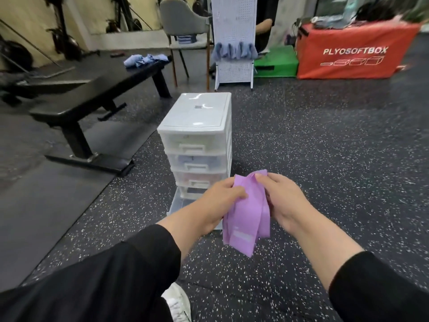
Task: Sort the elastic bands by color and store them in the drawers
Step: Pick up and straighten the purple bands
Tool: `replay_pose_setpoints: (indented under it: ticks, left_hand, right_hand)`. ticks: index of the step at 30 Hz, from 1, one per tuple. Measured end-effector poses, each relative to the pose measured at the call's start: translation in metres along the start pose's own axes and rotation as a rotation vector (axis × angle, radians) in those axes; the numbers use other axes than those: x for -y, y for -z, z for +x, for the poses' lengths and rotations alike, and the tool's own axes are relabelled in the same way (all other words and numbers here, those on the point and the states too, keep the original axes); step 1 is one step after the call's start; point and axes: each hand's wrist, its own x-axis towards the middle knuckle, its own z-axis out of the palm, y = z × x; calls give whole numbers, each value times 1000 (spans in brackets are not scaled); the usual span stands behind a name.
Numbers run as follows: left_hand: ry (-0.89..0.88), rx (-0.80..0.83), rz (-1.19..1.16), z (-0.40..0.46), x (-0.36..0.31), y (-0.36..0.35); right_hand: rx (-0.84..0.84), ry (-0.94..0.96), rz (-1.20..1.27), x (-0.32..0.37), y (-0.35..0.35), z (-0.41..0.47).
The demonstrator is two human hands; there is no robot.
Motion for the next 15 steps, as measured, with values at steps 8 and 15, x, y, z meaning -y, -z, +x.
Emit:
replay_pose_setpoints:
  ticks: [8,15]
  left_hand:
    - [40,-2,-14,-10,13,-12]
    - [217,12,-174,-6,30,-15]
  right_hand:
    - [-110,15,-220,-7,7,-2]
    - [-9,186,-554,-18,4,-5]
